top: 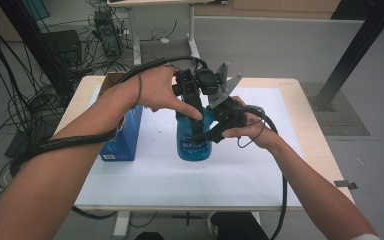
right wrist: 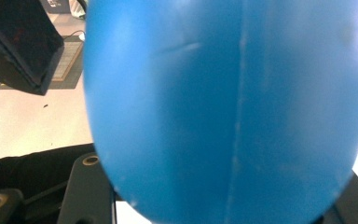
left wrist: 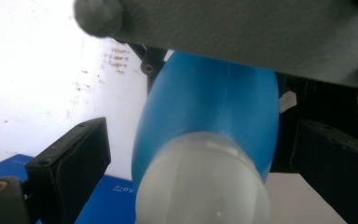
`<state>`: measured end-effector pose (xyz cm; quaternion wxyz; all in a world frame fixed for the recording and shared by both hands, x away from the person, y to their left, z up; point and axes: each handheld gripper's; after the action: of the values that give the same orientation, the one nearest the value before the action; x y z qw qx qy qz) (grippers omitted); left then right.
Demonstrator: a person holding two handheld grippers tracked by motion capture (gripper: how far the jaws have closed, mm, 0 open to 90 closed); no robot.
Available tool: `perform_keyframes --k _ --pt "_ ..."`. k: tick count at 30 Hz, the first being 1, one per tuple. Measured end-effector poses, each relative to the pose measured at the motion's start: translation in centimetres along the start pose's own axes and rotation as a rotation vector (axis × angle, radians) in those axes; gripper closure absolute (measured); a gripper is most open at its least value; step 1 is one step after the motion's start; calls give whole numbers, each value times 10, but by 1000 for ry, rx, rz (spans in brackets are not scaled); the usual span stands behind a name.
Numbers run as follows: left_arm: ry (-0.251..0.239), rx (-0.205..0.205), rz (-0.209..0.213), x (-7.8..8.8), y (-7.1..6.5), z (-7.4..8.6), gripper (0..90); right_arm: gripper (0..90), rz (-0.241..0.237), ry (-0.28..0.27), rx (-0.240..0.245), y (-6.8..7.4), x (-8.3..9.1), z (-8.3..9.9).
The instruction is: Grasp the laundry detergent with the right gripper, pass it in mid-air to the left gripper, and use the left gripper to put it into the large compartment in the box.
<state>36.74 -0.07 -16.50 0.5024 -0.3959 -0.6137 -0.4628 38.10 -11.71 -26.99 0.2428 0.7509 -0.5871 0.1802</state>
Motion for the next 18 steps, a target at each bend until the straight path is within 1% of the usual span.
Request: perform_keyframes --k 6,11,18 --pt "-2 2 3 -1 0 0 51 430 1 -3 7 0 1 0" --pt "-4 2 1 0 0 0 51 430 7 -10 26 -2 1 0" --pt "-4 1 0 0 0 0 51 430 9 -8 22 -2 2 0"
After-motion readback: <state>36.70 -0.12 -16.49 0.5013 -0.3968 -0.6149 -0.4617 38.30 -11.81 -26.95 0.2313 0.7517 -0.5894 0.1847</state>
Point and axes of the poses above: each handheld gripper's, and its own axes: x roughly backward along the jaws, z roughly out of its underside, y roughly to its left, and after that the axes turned 9 degrees about -z, right-handed
